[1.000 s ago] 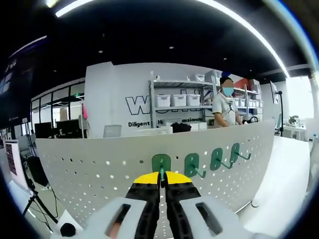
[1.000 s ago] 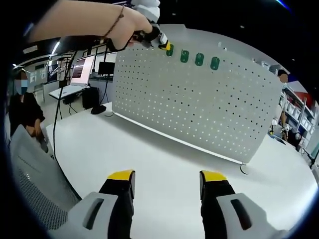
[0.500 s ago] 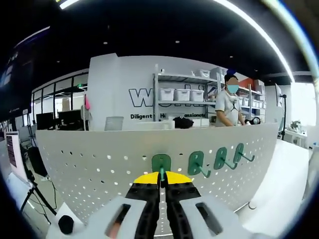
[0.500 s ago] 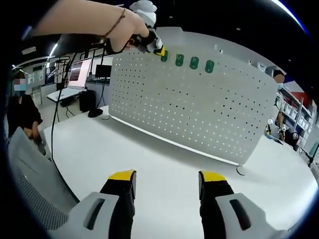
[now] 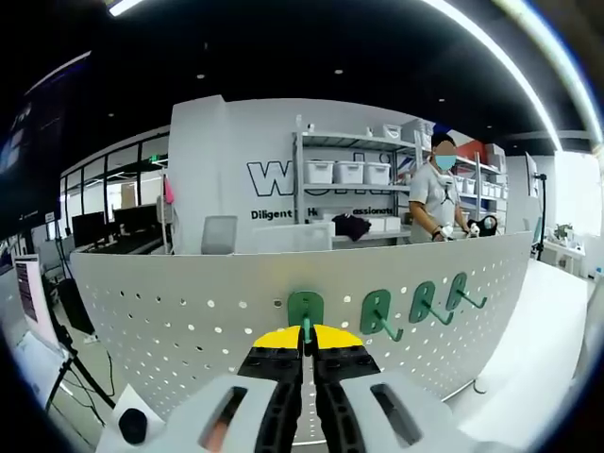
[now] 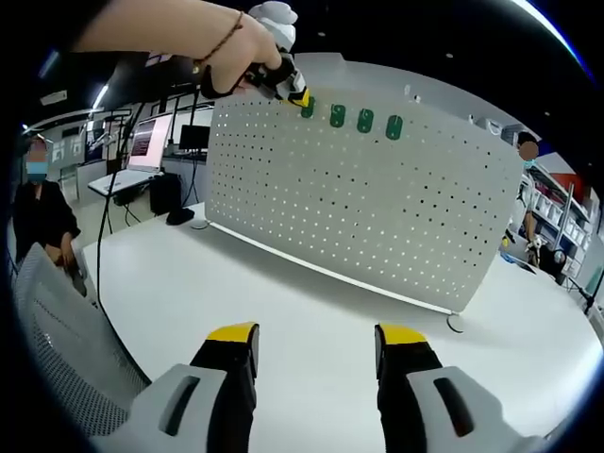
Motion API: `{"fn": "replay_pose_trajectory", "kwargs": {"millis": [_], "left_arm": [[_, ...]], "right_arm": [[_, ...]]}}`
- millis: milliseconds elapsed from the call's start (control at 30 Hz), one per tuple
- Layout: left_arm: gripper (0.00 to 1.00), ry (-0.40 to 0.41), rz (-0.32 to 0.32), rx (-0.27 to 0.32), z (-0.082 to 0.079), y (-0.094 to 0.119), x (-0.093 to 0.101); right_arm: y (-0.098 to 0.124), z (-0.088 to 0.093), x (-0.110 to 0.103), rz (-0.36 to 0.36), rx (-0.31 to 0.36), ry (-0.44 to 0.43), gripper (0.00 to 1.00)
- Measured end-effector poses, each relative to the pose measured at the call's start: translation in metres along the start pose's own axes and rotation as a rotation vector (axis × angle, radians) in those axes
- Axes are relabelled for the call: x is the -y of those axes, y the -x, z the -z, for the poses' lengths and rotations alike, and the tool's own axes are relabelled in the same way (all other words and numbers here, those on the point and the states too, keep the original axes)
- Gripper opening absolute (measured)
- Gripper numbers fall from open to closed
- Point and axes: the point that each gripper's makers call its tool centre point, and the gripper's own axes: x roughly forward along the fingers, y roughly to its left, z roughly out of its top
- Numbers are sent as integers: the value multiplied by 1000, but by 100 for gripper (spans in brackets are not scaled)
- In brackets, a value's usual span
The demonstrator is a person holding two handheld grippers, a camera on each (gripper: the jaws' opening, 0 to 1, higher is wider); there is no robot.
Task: Insert the hook assembly into the mounting plate slot until the hook locks in place.
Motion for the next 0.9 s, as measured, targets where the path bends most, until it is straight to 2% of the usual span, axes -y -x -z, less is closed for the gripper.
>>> {"fn": "replay_pose_trajectory", "kwargs": {"millis": [267, 333, 433, 500, 733, 800, 833, 900], "left_arm": [[2, -1, -8, -15, 3, 0, 1], [2, 25, -10, -19, 2, 0, -1], [2, -14, -9, -26, 2, -2, 0], [2, 1, -12, -25, 2, -1, 0], [2, -26, -12, -26, 3, -4, 4], [2, 14, -10, -54, 8, -7, 2], [2, 62, -9, -53, 9, -8, 2], [2, 33, -16, -49, 8, -8, 2]], "right_arm": [[1, -2, 0, 0, 12, -7, 47], [1, -3, 1, 1, 15, -11, 47], [2, -4, 2, 5, 19, -18, 46], [2, -5, 4, 10, 24, -22, 46], [3, -6, 5, 13, 32, -29, 46], [3, -6, 5, 13, 31, -32, 46], [4, -6, 6, 14, 31, -33, 46], [4, -7, 6, 16, 37, -34, 46]]}}
